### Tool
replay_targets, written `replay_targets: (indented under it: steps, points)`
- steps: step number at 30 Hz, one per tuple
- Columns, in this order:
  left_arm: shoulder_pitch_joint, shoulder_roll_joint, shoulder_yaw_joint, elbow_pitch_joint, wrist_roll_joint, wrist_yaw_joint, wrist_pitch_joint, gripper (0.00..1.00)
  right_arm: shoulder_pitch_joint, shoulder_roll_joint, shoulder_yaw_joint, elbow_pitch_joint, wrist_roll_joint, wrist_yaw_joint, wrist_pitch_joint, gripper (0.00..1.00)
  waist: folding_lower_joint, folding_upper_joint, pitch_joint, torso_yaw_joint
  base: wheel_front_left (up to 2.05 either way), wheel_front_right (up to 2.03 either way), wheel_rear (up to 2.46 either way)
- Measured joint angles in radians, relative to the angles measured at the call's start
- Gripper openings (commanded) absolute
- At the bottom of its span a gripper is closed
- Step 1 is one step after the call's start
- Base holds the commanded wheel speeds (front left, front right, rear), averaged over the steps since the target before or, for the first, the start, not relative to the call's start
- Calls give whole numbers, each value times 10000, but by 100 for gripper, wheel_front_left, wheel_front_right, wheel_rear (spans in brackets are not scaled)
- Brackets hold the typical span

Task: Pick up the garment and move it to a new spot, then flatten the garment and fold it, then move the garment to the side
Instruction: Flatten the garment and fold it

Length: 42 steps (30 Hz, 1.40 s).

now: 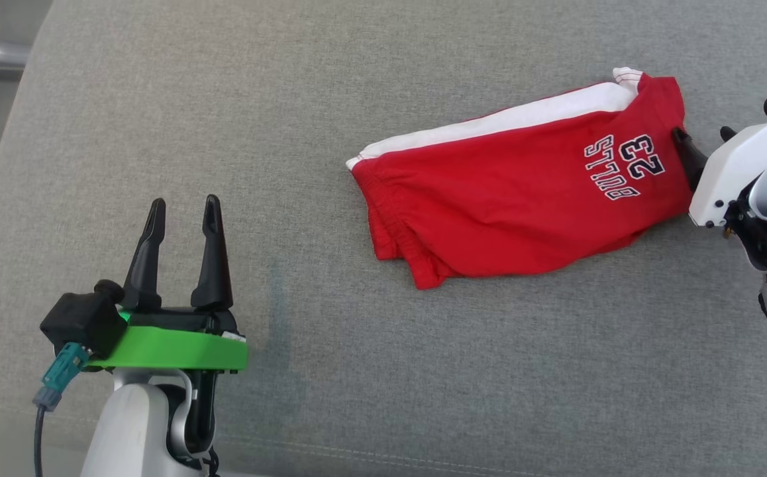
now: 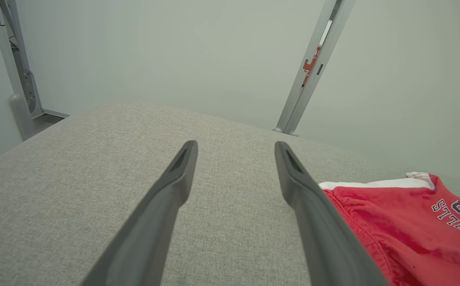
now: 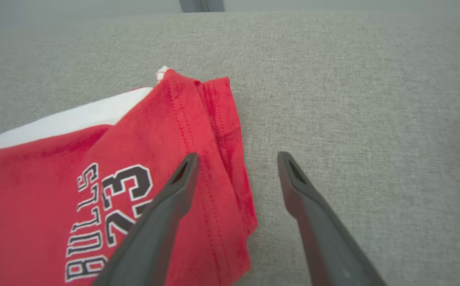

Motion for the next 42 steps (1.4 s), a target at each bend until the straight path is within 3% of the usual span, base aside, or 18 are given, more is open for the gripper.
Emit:
replay_targets:
  steps: [5, 14, 15, 16, 24, 31, 37, 42]
  points:
    - [-2, -8, -222, -86, -130, -36, 0, 100, -387, 215, -642, 660, -443, 0, 90, 100, 0, 0, 227, 328, 0, 0, 0]
    - [-3, -8, -324, -96, -288, -40, 0, 100, -552, 537, -934, 1459, -1124, -8, 322, 99, 0, 0, 430, 774, 0, 0, 0]
    - [-3, -8, -330, -96, -295, -40, 0, 100, -546, 562, -928, 1488, -1179, -10, 357, 46, 0, 0, 420, 778, 0, 0, 0]
    - [-4, -10, -328, -96, -303, -42, 0, 100, -534, 589, -928, 1513, -1237, -10, 368, 2, 0, 0, 398, 773, 0, 0, 0]
    - [34, -12, -328, 59, -265, -44, -2, 100, 165, 593, -1206, 1076, -1799, 15, -142, 0, 0, 0, 70, 501, 0, 0, 0]
    - [291, -19, -353, 322, -209, -46, -13, 100, 1184, 353, -1992, -339, -2418, 6, -322, 0, 0, 0, -399, 30, 0, 0, 0]
    - [389, -33, -700, 558, -125, -54, -13, 100, 1989, 19, -2909, -1726, -3177, 2, 226, 0, 0, 0, -875, -284, 0, 0, 0]
    - [401, -27, -731, 616, -134, -54, -13, 100, 2290, 136, -2489, -3047, -3419, 0, 857, 0, 0, 0, -1232, -428, 0, 0, 0]
